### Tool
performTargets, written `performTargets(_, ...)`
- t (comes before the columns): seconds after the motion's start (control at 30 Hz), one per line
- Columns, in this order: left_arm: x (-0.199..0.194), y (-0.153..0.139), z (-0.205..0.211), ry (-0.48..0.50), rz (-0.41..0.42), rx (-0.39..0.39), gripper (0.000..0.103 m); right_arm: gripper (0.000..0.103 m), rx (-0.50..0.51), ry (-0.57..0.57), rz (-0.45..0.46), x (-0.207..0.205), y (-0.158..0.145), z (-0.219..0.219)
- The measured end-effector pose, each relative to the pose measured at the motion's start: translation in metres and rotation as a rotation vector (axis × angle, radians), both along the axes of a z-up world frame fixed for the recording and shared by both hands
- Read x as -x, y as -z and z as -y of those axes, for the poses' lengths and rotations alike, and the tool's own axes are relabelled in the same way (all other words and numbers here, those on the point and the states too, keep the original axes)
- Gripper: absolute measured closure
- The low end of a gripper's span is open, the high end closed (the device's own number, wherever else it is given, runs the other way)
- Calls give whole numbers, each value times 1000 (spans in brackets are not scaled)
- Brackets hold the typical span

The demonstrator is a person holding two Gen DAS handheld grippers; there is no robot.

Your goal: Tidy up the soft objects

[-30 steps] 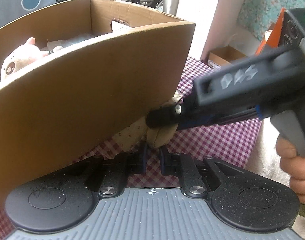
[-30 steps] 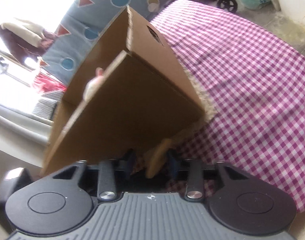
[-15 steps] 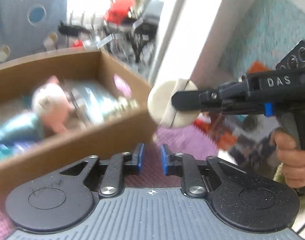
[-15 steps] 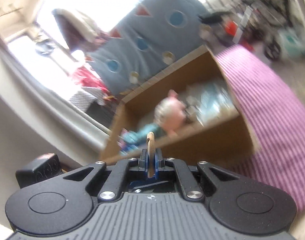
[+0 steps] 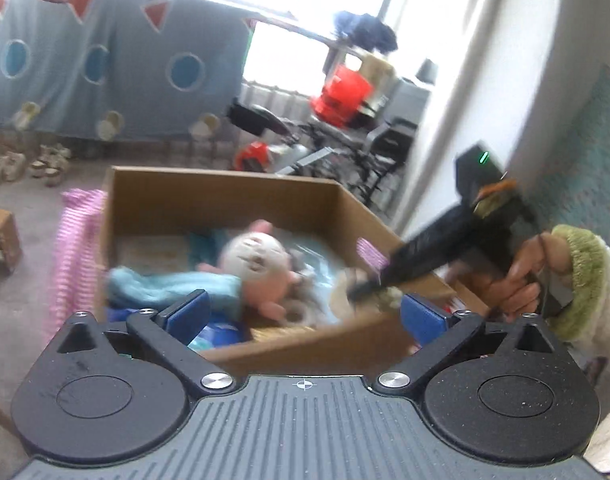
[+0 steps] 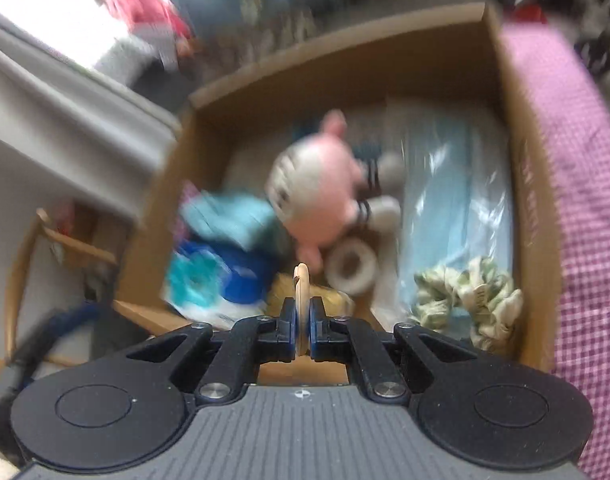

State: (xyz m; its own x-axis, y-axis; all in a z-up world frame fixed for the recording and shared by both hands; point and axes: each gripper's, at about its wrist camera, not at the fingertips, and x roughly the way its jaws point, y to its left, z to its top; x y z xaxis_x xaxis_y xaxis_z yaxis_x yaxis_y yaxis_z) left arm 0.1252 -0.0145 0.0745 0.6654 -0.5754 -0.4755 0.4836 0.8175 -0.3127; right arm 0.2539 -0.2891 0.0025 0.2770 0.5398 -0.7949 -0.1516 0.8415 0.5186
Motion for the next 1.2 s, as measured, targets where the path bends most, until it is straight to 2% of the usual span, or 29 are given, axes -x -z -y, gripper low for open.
performTargets(0.13, -7, 4, -12, -64, 11, -9, 1, 96, 114, -113, -136, -23, 31, -21)
performTargets(0.27, -15, 11, -17, -82, -20, 0, 1, 95, 199, -206, -190, -27, 46, -32)
performTargets(0.4, -18, 17, -21, -81, -40, 9, 1, 92, 282, -232, -220, -34, 54, -40)
performTargets(0.47, -17, 18, -22, -76, -39, 11, 1, 85, 308, -241, -212, -35, 53, -42)
performTargets(0.5, -16, 18, -23, -75, -38, 10, 1, 77, 313, -233, -207, -35, 50, -42)
performTargets(0.53, -14, 17, -23, -76, -38, 6, 1, 64, 320, -228, -193, -33, 47, -43)
performTargets(0.6, -13, 19, -25, -74, -41, 3, 1, 46, 322, -225, -140, -29, 36, -43)
performTargets(0.73, -11, 19, -27, -87, -57, 13, 1, 44, 334, -186, -47, -22, 13, -38)
performTargets(0.87, -4, 11, -30, -117, -50, 8, 1, 44, 248, -119, 40, -12, -15, -30)
performTargets(1.0, 5, -1, -30, -151, -38, -19, 0, 43, 166, -45, 193, 25, -52, -21)
performTargets(1.17, 16, -16, -28, -206, -28, -44, 0, 24, 91, 34, 422, 96, -89, -21)
performTargets(1.2, 17, -17, -27, -216, -30, -52, 0, 18, 87, 48, 466, 112, -92, -22)
